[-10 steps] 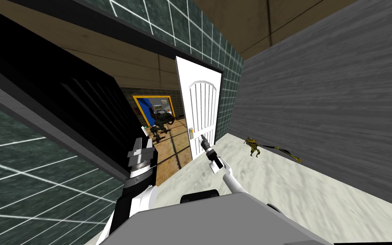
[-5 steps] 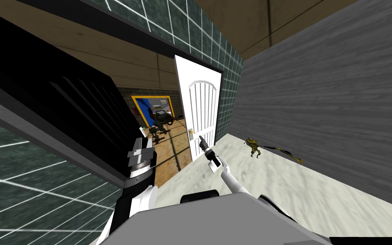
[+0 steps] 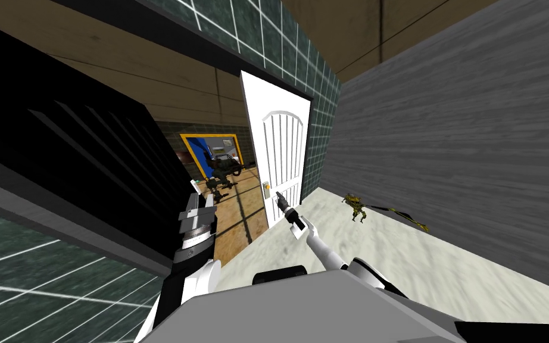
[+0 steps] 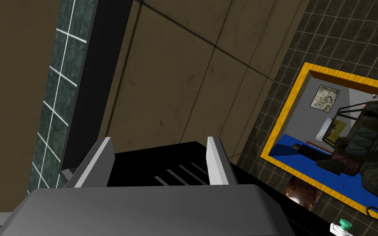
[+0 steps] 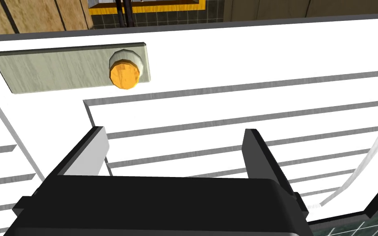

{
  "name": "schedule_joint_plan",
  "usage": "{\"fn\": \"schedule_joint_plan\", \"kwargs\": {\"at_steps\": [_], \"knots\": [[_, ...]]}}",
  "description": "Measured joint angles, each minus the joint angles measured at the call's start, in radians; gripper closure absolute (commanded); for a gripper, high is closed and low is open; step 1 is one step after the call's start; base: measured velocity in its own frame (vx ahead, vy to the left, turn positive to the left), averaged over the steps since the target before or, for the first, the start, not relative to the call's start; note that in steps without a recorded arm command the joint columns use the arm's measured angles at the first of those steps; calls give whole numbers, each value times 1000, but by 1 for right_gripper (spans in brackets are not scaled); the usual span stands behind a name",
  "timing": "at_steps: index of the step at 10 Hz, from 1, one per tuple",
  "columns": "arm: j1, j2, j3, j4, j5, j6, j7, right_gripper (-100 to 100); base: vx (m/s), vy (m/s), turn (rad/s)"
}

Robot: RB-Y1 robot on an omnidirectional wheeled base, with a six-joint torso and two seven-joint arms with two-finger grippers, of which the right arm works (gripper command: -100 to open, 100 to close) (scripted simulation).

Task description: Push the door open

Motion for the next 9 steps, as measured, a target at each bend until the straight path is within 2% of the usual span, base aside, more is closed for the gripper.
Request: {"fn": "schedule_joint_plan", "kwargs": {"at_steps": [2,5,7,9], "knots": [[-18,-1,10,37,2,4,-7,-100,62,-2,-19],[-68,-4,31,115,5,15,-22,-100,76,1,-14],[-89,-3,37,154,6,12,-25,-100,45,-2,-14],[-122,-3,46,208,6,11,-33,-100,77,-1,-16]]}}
